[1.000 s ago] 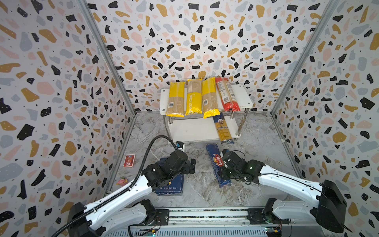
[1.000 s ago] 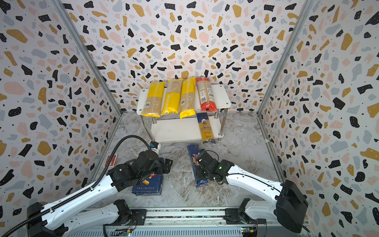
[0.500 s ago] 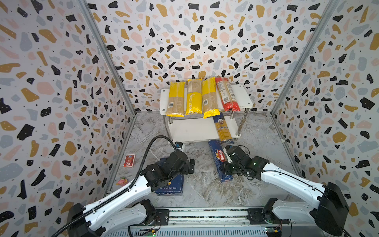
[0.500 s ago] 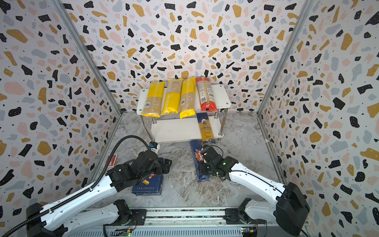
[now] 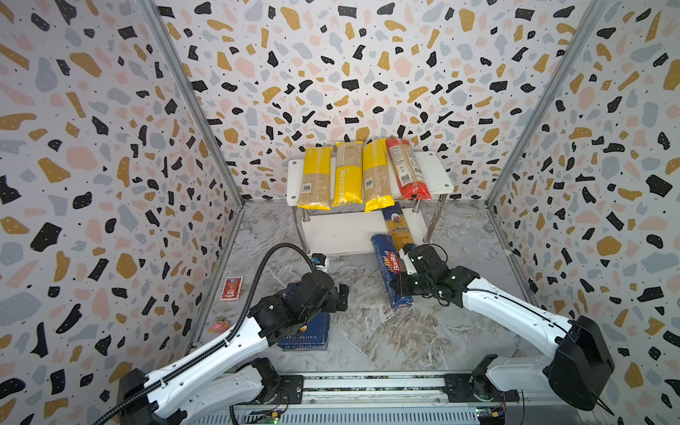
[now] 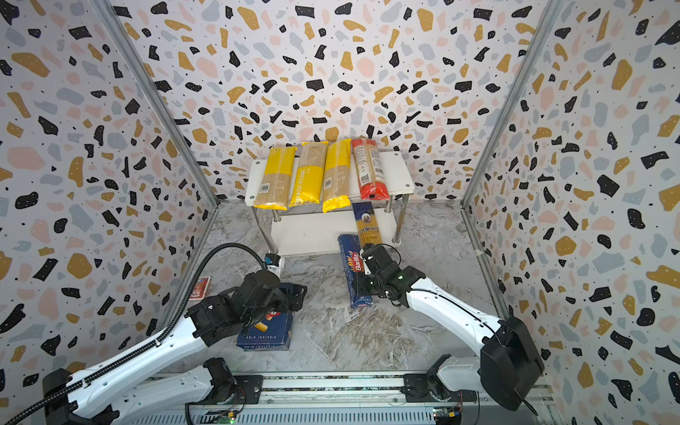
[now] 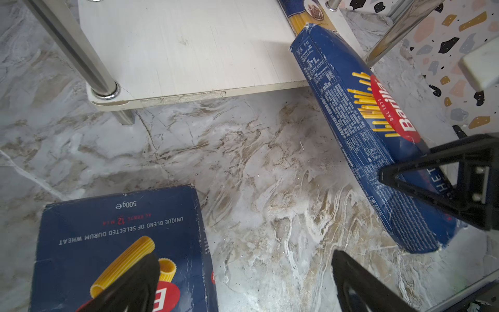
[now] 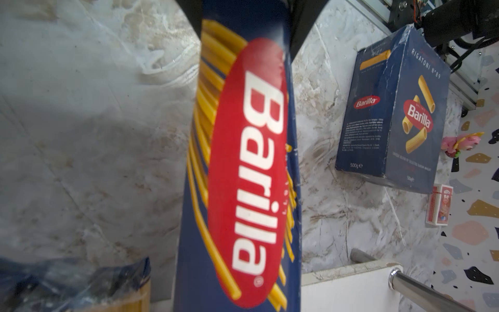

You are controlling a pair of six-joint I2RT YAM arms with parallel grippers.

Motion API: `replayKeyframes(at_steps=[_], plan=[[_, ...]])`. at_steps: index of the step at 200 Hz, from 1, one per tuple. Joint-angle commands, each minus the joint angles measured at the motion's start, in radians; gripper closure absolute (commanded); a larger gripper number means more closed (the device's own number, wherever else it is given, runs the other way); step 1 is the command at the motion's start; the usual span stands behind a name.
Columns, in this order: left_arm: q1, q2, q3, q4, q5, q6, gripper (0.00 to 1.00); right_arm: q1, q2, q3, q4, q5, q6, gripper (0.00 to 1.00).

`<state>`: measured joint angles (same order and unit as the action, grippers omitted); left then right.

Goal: Arrange pasta packages on shelves
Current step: Place the pasta box on the shelf.

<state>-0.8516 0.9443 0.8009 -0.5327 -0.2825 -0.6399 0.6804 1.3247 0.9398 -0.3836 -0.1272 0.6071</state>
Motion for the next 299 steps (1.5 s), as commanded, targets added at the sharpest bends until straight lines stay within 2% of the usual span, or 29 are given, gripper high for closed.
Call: replayKeyframes(at_steps=[1,27,115,161,299], plan=[[0.005,0.037,0.035,-0.009,-0.003,0.019,0.00,-0.043,-0.018,0.068,0.157,-0.038,-0.045,0.69],[0.005,0.075,0.057,-0.029,0.009,0.016,0.01,-0.091,0.032,0.098,0.201,-0.101,-0.052,0.69],[0.005,0.059,0.070,-0.015,0.002,0.043,0.01,-0.142,0.226,0.201,0.289,-0.160,-0.082,0.69],[0.005,0.094,0.094,-0.027,-0.019,0.064,0.01,-0.171,0.294,0.252,0.339,-0.199,-0.078,0.70],[0.007,0.092,0.098,-0.030,-0.030,0.090,0.01,-0.183,0.537,0.435,0.531,-0.318,-0.031,0.70]])
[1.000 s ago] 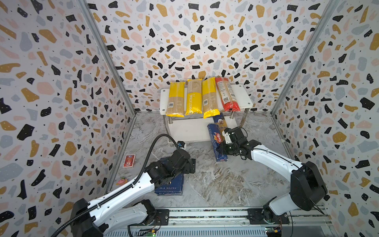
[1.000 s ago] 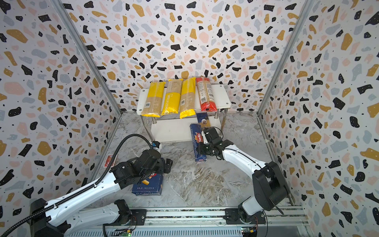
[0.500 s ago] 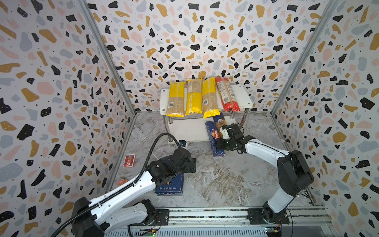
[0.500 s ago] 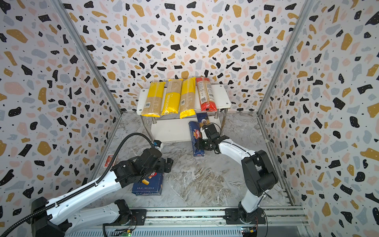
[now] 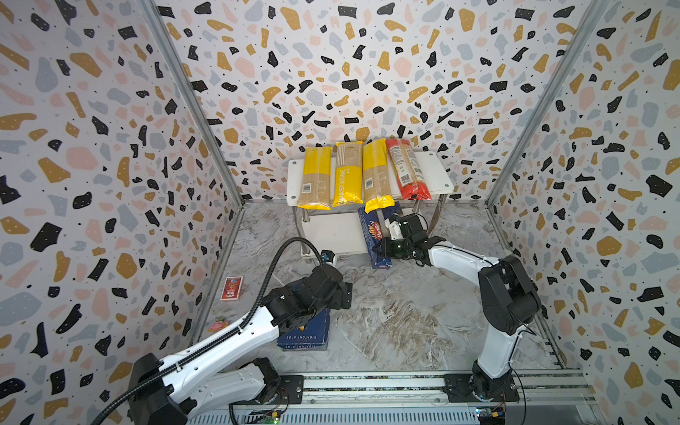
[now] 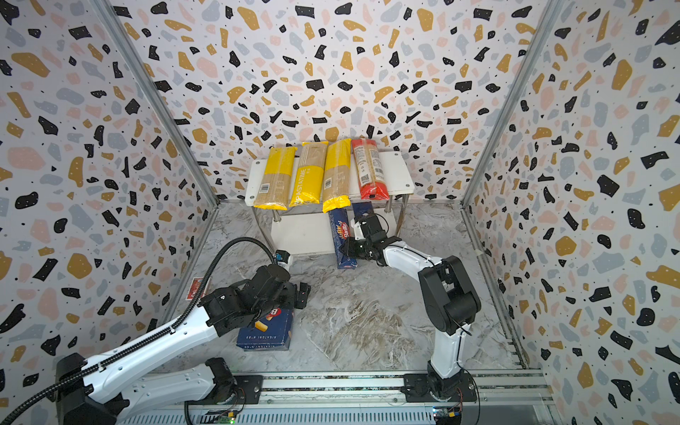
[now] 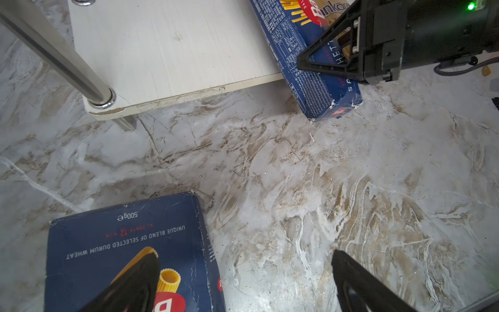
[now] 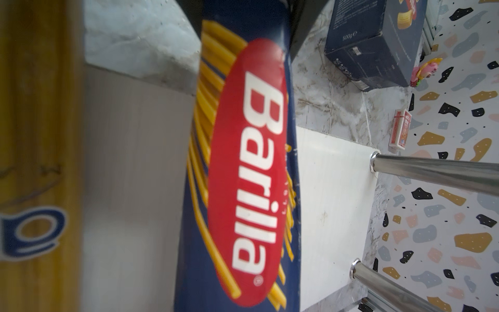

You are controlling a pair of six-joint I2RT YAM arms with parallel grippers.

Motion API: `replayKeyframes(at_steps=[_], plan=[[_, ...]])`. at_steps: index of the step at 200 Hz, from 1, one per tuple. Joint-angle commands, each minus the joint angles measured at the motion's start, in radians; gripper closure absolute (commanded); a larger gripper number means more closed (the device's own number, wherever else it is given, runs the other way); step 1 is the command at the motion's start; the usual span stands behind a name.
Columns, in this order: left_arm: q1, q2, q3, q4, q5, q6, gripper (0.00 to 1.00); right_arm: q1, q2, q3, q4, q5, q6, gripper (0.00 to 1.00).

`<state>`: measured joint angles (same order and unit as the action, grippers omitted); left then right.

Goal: Arrange pasta packages on shelves
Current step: Place the pasta box on the shelf.

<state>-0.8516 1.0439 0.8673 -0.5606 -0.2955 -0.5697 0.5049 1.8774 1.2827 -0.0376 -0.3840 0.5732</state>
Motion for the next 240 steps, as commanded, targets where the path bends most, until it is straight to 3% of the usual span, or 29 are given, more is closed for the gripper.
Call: replayKeyframes(at_steps=[1,74,100,133,161,240], plan=[[0.008,-0.008,0.033,-0.002,-0.017,0.019,0.01,-0.007,-0.014,0.093,0.186,-0.063,0.004,0.70],[0.013,-0.004,0.028,-0.002,-0.019,0.032,0.01,-0.015,0.049,0.162,0.196,-0.086,0.022,0.66],[0.016,-0.006,0.026,-0.004,-0.018,0.032,0.01,-0.016,0.054,0.165,0.189,-0.083,0.022,0.57],[0.017,-0.015,0.016,-0.002,-0.002,0.028,0.00,-0.016,0.046,0.165,0.180,-0.085,0.019,0.35],[0.019,-0.020,0.004,-0.008,-0.001,0.011,0.01,-0.013,0.029,0.158,0.165,-0.091,0.007,0.31],[0.050,-0.076,-0.027,-0.090,-0.144,-0.105,0.00,0.005,-0.099,0.015,0.156,-0.129,0.012,0.30]])
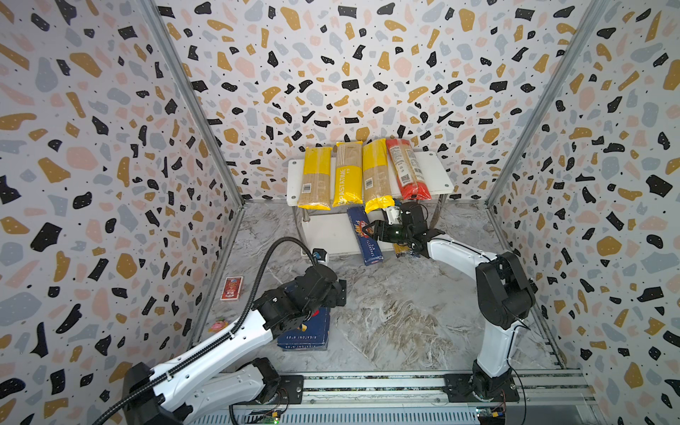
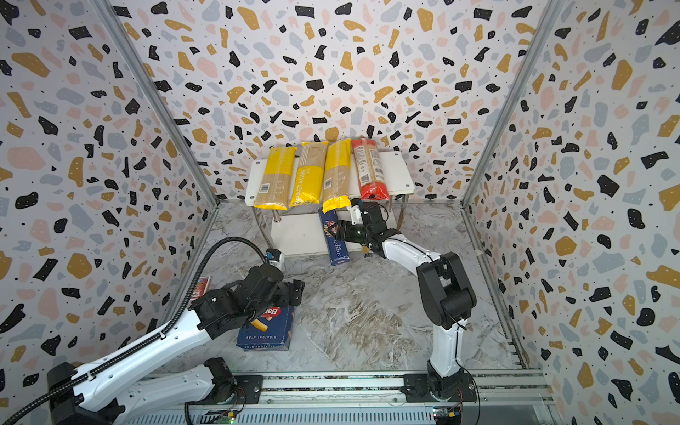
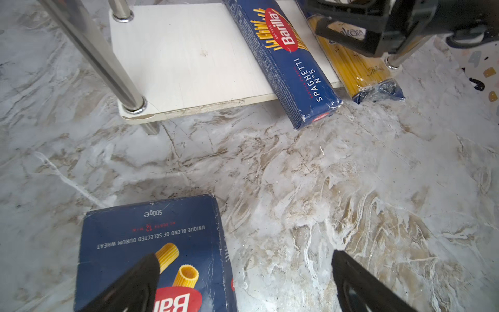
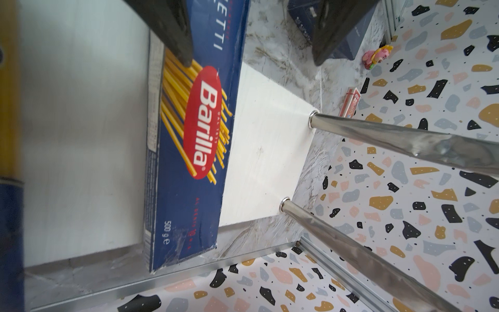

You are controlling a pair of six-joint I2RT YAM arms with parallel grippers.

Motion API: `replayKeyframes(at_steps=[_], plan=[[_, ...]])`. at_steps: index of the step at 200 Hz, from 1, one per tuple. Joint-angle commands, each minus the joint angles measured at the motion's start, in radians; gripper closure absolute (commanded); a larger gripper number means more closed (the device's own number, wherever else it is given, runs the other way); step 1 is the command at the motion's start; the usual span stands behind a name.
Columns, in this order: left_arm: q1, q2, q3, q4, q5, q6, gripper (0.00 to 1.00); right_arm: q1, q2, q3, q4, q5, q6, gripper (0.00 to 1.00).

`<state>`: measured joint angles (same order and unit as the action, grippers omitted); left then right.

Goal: Arrange pasta packages on shelves
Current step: Place the pasta box on the shelf, then move the pasta box to the center of the table.

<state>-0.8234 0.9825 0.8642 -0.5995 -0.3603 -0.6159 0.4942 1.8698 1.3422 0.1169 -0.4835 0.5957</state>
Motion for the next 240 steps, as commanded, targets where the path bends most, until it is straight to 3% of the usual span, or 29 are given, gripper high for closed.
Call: replayKeyframes(at_steps=[1,47,82,143,197,240], plan=[[0.024,-0.014,-0.025,-0.054,-0.081,-0.061,0.00,0.017,-0.094,-0.047,0.001,-0.030,-0.011,0.30],[0.122,-0.012,-0.061,-0.148,-0.168,-0.167,0.01,0.069,-0.247,-0.185,-0.068,-0.025,-0.055,0.26],[0.219,-0.054,-0.104,-0.142,-0.144,-0.210,0.00,0.109,-0.386,-0.317,-0.116,-0.015,-0.081,0.22],[0.268,-0.033,-0.147,-0.112,-0.158,-0.262,0.01,0.228,-0.616,-0.508,-0.117,-0.018,-0.032,0.19],[0.283,-0.018,-0.204,-0.095,-0.162,-0.321,0.00,0.346,-0.630,-0.594,-0.072,0.007,0.021,0.14],[0.291,-0.008,-0.251,-0.081,-0.135,-0.336,0.01,0.372,-0.614,-0.626,-0.035,-0.012,0.035,0.13]])
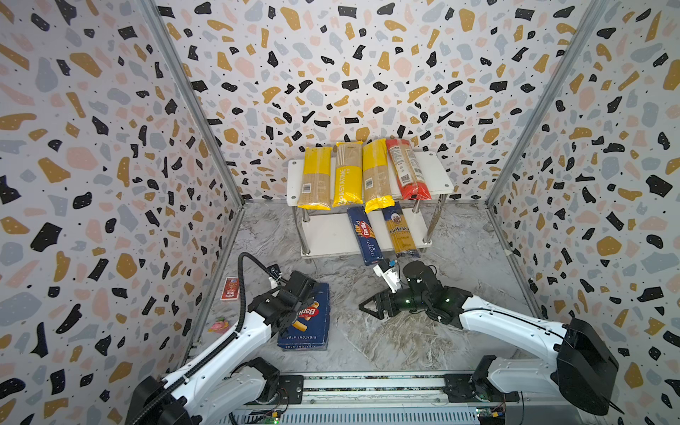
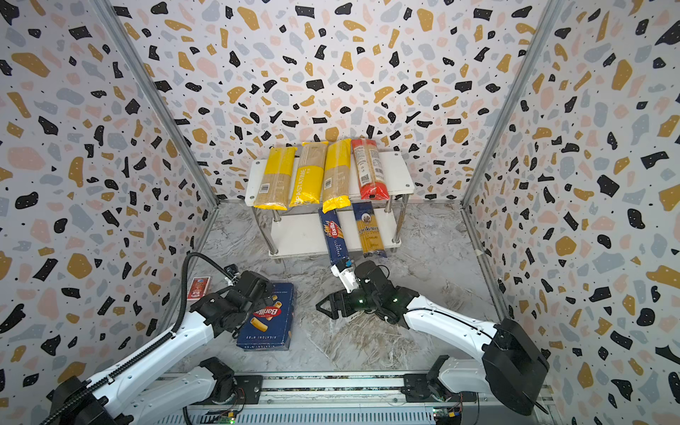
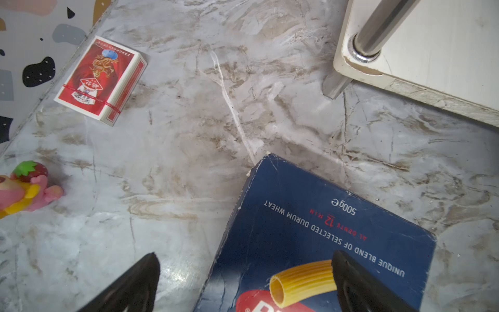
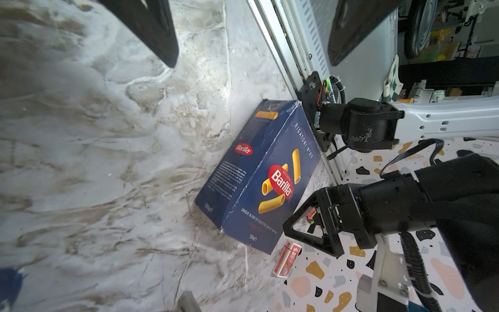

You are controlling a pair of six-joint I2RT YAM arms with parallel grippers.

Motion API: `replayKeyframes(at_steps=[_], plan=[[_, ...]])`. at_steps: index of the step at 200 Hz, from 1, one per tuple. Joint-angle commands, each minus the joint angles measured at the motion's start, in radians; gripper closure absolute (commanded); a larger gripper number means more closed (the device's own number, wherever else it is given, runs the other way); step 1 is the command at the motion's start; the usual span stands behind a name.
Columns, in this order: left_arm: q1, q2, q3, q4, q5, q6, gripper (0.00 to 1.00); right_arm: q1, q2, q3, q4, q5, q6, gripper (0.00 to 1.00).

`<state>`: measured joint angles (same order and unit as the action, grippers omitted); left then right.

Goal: Arrange pasta packages on shelves
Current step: Move the pasta box to the center of the table.

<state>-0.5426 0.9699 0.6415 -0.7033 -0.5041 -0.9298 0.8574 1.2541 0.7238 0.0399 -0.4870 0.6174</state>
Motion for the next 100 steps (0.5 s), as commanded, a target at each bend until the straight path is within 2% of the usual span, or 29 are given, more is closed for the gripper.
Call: replayKeyframes(at_steps=[1,100], plan=[[0.010,0.005,-0.029,0.024,0.010,-0.023,0.01,0.009,0.002,-0.007,0.043,-0.008,0.013,0.13],[0.012,0.079,-0.105,0.154,0.143,-0.012,0.00,0.010,-0.007,-0.047,0.057,-0.024,0.018,0.12]])
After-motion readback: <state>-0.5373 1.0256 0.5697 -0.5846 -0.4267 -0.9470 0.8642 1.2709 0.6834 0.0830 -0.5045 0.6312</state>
